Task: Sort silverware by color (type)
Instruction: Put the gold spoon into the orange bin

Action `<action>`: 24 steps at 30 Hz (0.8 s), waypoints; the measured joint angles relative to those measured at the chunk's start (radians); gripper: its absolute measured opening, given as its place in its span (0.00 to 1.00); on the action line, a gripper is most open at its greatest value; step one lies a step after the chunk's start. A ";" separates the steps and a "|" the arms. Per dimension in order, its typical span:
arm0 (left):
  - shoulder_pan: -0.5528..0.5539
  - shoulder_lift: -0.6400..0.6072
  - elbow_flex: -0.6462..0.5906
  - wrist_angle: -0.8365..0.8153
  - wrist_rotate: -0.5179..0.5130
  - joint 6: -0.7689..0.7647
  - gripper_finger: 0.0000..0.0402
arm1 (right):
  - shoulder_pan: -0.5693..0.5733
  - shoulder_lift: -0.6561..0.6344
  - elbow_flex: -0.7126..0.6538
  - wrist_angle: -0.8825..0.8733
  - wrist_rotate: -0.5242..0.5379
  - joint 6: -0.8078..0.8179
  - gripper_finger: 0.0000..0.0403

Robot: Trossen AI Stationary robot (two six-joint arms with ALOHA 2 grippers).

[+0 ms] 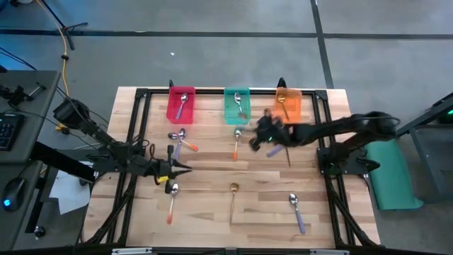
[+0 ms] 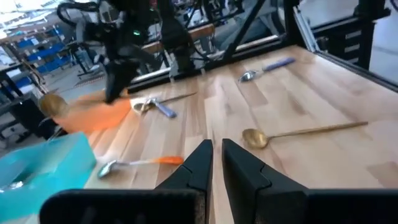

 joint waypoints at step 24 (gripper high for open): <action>0.075 0.008 -0.005 0.002 0.082 -0.048 0.06 | -0.620 -0.071 -0.033 -0.278 -0.121 -0.077 0.00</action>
